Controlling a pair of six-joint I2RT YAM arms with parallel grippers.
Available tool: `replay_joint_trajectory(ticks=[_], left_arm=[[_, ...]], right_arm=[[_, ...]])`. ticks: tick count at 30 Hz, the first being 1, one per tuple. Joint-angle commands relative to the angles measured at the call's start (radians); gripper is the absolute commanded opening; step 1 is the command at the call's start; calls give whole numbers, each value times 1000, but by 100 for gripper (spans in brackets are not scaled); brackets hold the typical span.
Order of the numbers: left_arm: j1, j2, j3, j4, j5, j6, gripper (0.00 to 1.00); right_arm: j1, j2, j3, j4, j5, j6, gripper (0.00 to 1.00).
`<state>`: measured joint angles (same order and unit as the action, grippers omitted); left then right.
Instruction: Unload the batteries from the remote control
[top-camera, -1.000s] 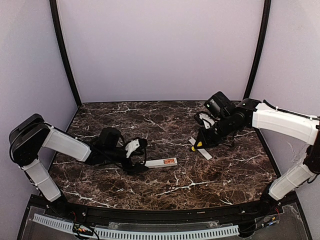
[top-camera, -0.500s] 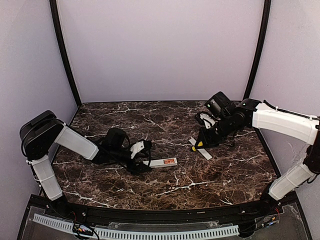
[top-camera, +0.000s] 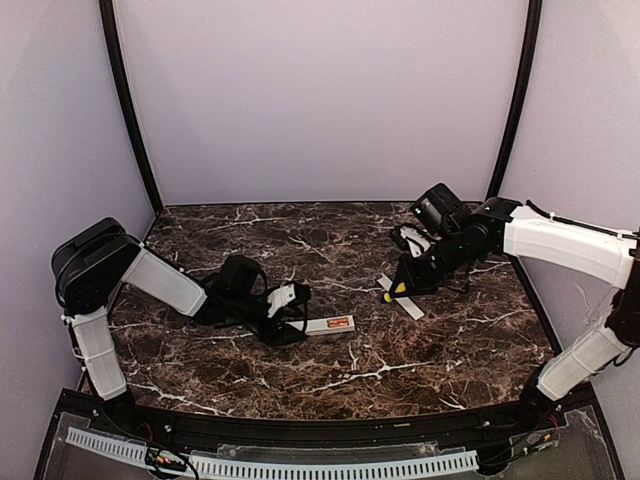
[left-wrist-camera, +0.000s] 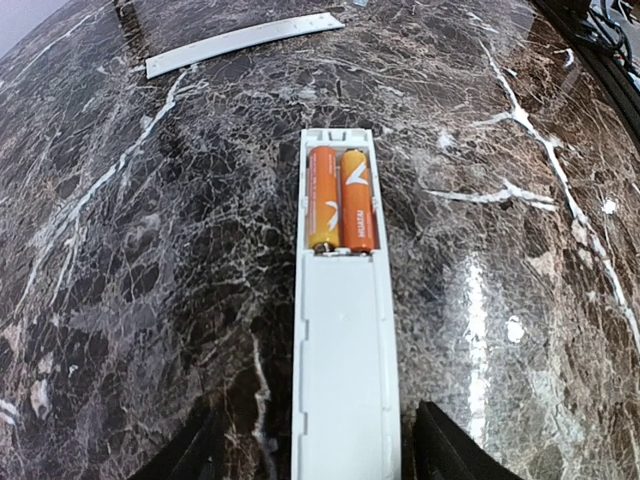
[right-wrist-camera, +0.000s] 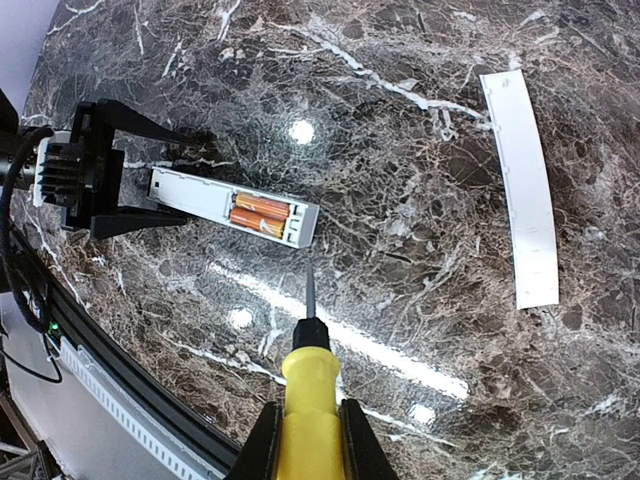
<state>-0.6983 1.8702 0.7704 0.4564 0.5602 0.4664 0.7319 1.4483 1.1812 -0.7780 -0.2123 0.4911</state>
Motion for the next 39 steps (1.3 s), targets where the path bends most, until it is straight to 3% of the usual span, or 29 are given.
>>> replay_joint_trajectory(ticks=[1,10,13,18,28,39], left_arm=[[-3,14,29,-55,12,31,62],[-3,34,53,-107,30,59,46],[-3,38,56,-111,25,63,35],[-4,29,51,-95,-3,50,21],[-53,-50,7,-68,-99,73,2],[-90,-150,-54,16,-203,100,0]], right_arm=[[-5,12,8,23,-12,-5,0],[-6,18,13,23,-19,-3,0],[-7,18,10,29,-15,-3,0],[-8,39,35,32,-32,-11,0],[-8,39,73,23,-29,-7,0],[10,25,80,15,-25,13,0]])
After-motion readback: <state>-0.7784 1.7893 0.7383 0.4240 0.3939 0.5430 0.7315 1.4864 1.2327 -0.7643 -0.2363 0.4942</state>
